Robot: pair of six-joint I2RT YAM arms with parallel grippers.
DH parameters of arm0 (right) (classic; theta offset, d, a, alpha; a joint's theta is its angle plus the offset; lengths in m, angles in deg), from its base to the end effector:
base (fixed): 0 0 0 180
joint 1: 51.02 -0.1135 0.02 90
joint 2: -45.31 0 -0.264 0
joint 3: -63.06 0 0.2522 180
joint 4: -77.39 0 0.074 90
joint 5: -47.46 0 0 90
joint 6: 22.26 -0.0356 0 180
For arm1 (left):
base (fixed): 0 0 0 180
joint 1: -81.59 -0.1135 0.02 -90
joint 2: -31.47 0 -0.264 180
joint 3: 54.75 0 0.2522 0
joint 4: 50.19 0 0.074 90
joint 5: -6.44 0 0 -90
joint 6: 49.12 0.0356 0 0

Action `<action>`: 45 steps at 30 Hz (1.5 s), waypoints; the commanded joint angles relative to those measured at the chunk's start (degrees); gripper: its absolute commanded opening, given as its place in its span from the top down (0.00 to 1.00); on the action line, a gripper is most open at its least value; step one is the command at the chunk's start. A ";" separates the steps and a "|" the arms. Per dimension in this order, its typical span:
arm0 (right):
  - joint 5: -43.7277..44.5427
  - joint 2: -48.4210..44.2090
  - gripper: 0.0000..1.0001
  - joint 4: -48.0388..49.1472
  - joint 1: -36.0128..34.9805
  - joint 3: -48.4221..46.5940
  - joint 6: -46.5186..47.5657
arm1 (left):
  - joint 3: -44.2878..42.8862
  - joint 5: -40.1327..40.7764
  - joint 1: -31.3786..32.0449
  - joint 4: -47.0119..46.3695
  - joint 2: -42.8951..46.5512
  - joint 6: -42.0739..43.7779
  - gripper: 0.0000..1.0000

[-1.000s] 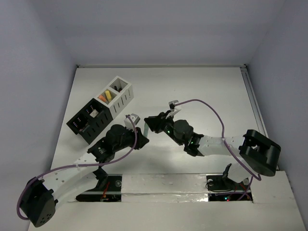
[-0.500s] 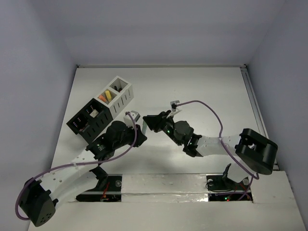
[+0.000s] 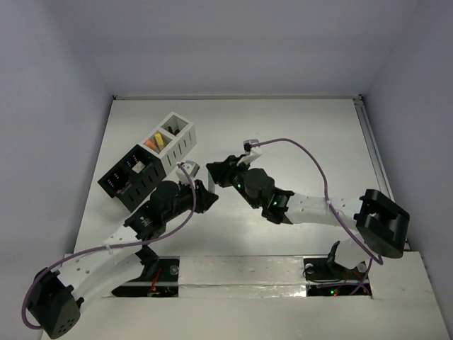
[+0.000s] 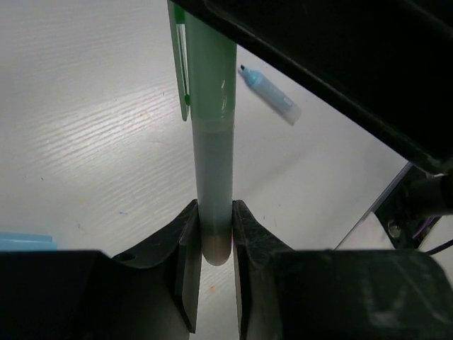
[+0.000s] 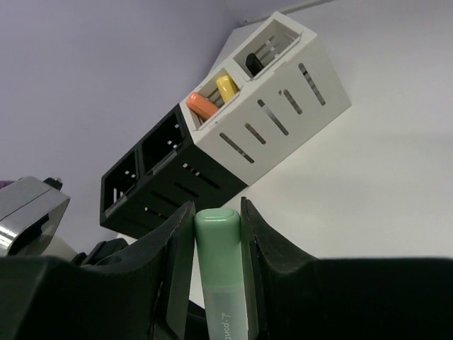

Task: Sort the stationery into containers
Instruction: Close the pen cap on the pen, then place the pen in the storage box.

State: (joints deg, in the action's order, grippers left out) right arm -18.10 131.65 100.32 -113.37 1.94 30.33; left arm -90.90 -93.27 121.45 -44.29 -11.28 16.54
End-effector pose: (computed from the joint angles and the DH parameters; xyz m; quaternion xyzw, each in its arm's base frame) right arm 0.1697 0.2922 0.2652 -0.0090 0.7198 0.4195 0.5531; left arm 0.1368 -0.1220 0.2401 0.1574 0.7628 -0.3873 0.4933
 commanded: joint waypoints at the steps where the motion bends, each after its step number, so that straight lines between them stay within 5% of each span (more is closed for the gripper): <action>1: -3.44 2.33 1.00 -15.68 -2.26 -3.08 0.49 | -1.17 5.24 -1.98 -23.17 4.06 -2.73 0.88; 6: -4.41 6.46 1.00 -16.12 0.65 -11.86 1.81 | 0.85 5.76 -1.98 -21.68 8.10 -2.56 0.41; 10: -3.27 9.98 1.00 -15.86 3.54 -17.76 2.60 | 2.09 6.64 -1.98 -18.52 11.79 -2.38 0.27; 13: -3.79 13.05 1.00 -15.59 5.22 -22.67 2.96 | 2.62 6.73 -1.98 -14.30 15.31 -3.17 0.01; 23: -7.74 24.04 1.00 -14.54 8.21 -39.47 7.61 | 0.08 14.28 -1.98 3.70 27.35 -8.79 0.01; 32: -11.26 36.60 1.00 -10.85 8.73 -58.80 12.70 | -14.86 21.84 -1.98 17.60 35.44 -4.41 0.01; 45: -13.46 60.51 1.00 -14.19 8.73 -92.38 21.06 | -16.63 26.85 -1.98 19.11 40.11 1.49 0.01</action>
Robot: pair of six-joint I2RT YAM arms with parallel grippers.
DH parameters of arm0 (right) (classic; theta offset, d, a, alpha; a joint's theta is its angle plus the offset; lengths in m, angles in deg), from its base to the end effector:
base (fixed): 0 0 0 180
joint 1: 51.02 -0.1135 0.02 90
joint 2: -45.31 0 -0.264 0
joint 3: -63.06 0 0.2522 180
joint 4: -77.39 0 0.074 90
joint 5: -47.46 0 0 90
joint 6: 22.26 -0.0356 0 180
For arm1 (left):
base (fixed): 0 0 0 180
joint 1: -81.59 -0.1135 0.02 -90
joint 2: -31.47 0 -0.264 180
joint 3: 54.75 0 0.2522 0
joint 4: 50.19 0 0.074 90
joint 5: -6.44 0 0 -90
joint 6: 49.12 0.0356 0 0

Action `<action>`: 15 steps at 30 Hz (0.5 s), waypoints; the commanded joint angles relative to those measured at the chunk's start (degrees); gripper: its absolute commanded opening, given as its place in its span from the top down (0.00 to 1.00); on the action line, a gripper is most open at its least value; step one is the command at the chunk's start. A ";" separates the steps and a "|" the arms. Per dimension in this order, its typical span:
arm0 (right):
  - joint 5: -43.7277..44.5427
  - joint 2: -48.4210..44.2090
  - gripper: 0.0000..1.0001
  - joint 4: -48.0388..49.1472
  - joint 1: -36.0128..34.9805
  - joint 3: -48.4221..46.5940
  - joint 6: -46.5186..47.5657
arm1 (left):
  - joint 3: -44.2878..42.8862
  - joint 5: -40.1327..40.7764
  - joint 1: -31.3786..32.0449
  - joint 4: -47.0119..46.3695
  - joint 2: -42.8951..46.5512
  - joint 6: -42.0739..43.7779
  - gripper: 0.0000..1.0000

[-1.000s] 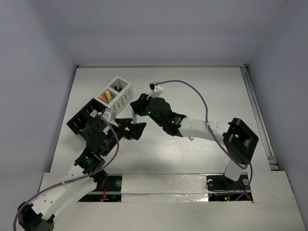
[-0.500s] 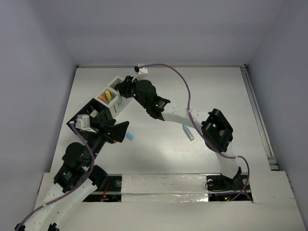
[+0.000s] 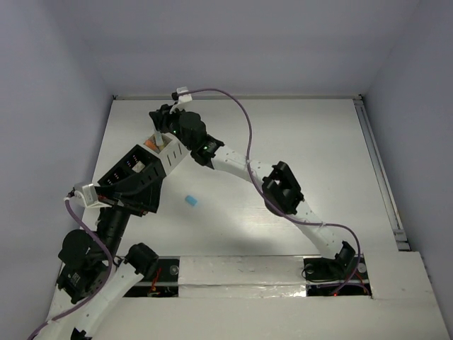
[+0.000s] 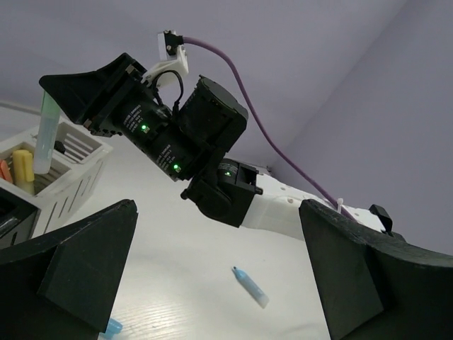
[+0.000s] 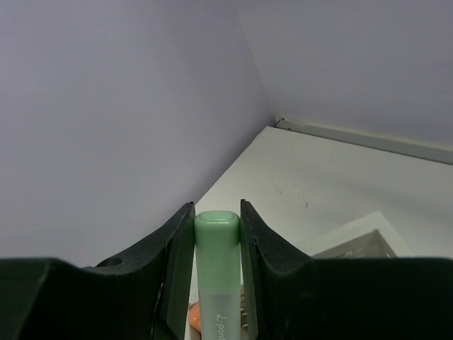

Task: Sort the stationery into containers
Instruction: Place the pen in the storage box.

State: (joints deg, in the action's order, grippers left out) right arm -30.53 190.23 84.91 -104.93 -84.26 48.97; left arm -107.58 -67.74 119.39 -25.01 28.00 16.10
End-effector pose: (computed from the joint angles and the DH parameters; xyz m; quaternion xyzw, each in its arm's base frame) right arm 0.3566 0.4766 0.2945 -0.1168 0.6341 0.3970 0.6532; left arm 0.0214 -0.0043 0.3652 -0.0538 0.5478 -0.3680 0.7494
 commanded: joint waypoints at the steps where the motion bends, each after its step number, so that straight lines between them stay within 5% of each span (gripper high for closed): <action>1: -1.11 2.64 1.00 1.05 0.30 -6.89 2.42 | 0.05 1.15 0.08 -0.17 0.74 1.84 0.01; 6: -3.13 0.03 0.98 4.37 0.30 0.56 2.42 | 0.13 0.45 0.08 -0.35 -0.22 1.83 0.01; 7: -3.48 -0.77 0.85 5.69 0.30 3.28 2.42 | 0.05 0.36 0.08 -0.52 -0.31 1.84 0.01; 11: -5.58 -3.33 0.61 2.73 0.30 2.79 3.64 | 0.22 -0.08 0.08 -0.96 -1.28 2.01 0.01; 15: -7.26 -8.06 0.45 -1.06 0.30 5.75 5.14 | 0.22 -0.52 0.08 -0.96 -2.77 1.92 0.01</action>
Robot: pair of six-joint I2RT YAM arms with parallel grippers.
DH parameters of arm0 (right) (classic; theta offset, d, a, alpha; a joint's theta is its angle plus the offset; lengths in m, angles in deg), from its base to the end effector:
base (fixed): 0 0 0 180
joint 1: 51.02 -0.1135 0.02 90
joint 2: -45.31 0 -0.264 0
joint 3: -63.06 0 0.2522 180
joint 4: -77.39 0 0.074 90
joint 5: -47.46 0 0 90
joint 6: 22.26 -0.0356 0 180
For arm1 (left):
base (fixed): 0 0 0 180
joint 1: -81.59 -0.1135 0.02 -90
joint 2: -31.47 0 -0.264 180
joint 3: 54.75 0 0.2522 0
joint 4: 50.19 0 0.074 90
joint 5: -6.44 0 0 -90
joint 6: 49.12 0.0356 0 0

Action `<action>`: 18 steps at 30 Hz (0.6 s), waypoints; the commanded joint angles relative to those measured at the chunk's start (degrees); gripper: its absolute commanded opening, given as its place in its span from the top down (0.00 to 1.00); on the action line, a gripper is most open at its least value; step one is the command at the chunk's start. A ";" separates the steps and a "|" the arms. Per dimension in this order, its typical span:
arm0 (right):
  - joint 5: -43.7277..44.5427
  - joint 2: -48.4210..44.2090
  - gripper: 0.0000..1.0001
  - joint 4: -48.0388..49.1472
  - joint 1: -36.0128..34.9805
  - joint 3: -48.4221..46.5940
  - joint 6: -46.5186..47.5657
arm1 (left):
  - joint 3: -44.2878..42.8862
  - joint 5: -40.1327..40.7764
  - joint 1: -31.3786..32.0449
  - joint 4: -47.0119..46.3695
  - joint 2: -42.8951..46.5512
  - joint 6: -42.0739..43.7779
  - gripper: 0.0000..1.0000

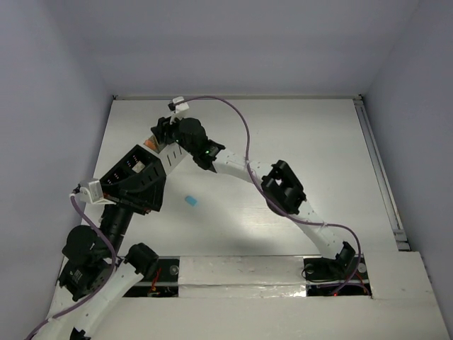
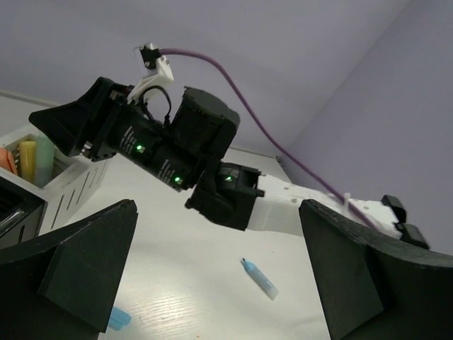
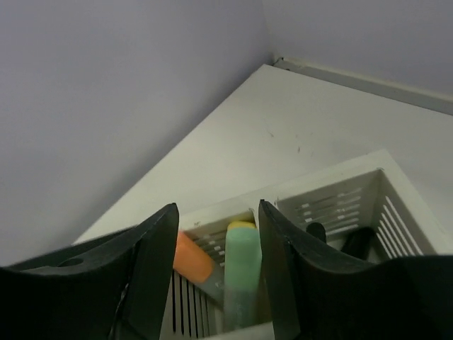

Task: Sort the stationery into containers
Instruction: Place the pen in the storage box, then pick up the pen from the center of the board.

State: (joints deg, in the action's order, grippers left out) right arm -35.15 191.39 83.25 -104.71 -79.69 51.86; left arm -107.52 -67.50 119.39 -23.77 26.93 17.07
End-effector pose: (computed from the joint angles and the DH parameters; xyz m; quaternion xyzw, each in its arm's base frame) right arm 0.3590 0.4808 0.2510 -0.1795 0.6678 0.3748 0.6176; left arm 0.0260 -0.0077 0.3627 -0.0472 0.5650 -0.3527 0.7444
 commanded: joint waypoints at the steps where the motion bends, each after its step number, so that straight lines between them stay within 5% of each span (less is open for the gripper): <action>1: -2.39 -13.24 0.44 0.60 0.08 3.46 3.04 | 0.07 -1.11 0.08 -2.29 -2.23 0.79 0.01; 7: 1.64 -32.15 0.44 5.60 0.61 33.46 6.03 | 1.47 -6.45 0.08 -5.10 -4.86 -0.35 0.01; 11: 6.74 -44.89 0.95 1.06 2.45 52.75 1.75 | 2.00 -11.04 -0.45 -6.69 -8.99 -1.14 0.01; 12: 7.71 -49.70 0.99 -0.79 4.19 56.44 -0.10 | 2.26 -12.00 -0.45 -7.21 -9.70 -1.58 0.01; 18: 8.41 -65.55 0.94 -23.10 12.63 76.50 -9.08 | 8.67 -19.39 -0.45 -16.78 -11.63 -6.85 0.01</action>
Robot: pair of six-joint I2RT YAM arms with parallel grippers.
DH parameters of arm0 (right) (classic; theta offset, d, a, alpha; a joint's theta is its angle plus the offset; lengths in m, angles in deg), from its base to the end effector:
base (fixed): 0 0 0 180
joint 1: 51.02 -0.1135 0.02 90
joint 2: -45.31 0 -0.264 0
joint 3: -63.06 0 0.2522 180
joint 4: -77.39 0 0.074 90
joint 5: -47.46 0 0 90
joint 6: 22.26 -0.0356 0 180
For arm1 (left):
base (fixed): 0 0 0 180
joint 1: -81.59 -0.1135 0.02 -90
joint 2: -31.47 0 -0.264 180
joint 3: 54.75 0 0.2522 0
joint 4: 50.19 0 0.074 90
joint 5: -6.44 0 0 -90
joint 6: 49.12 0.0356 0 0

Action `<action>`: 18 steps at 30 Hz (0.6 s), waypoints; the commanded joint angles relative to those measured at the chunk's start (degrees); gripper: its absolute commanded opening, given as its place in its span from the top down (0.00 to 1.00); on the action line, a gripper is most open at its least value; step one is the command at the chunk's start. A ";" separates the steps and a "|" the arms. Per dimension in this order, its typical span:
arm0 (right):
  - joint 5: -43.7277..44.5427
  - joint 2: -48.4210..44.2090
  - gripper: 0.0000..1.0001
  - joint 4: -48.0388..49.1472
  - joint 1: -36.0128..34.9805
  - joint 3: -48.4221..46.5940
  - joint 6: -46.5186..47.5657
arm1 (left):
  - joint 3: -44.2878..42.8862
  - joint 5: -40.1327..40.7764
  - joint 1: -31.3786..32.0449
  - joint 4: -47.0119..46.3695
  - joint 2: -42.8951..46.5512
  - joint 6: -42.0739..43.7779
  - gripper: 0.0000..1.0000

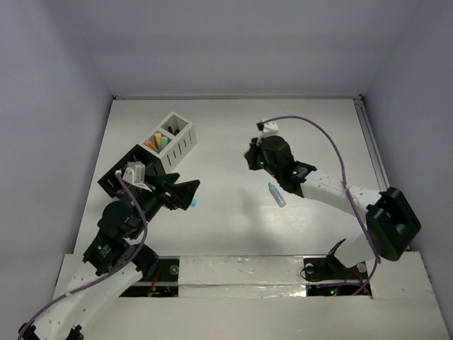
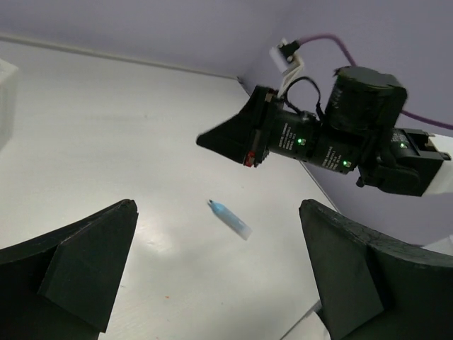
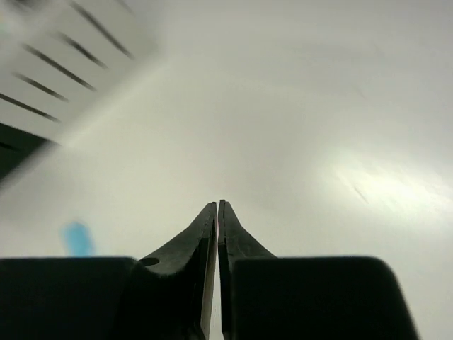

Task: Sort the stationery into containers
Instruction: Pick up the pen from the center of the board.

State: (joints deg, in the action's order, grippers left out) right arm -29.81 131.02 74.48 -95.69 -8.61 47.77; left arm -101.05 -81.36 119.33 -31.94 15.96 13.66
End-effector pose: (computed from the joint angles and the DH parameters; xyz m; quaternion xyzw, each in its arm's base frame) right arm 0.2537 0.2397 0.2839 -0.1064 0.7943 0.2410 0.5475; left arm 0.0714 -0.0535 0.3370 0.0424 0.6243 -0.4087 0.6644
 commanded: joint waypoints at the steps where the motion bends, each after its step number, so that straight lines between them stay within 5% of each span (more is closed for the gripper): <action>1: 2.48 -9.21 0.88 -20.37 6.58 6.66 -5.17 | 4.30 -6.67 -0.38 -9.67 -1.27 -4.15 0.01; 5: 0.46 -14.43 0.41 -30.79 14.31 9.83 -3.68 | 8.88 -7.64 -0.38 -15.46 -4.96 -6.52 0.01; 7: -2.00 -13.73 0.31 -33.69 16.71 9.84 -0.97 | 10.99 -9.04 -0.38 -17.58 -7.69 -7.75 0.01; 12: -8.68 -4.97 0.25 -33.88 17.42 7.29 1.15 | 13.90 -11.16 -0.38 -22.07 -10.94 -9.51 0.01; 18: -12.28 3.23 0.28 -32.48 17.42 5.17 3.44 | 16.18 -10.46 -0.38 -22.16 -10.42 -9.95 0.01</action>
State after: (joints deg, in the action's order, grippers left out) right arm -38.12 133.40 42.18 -78.09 -1.33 49.04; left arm -85.37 -91.00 119.33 -48.68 4.68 4.54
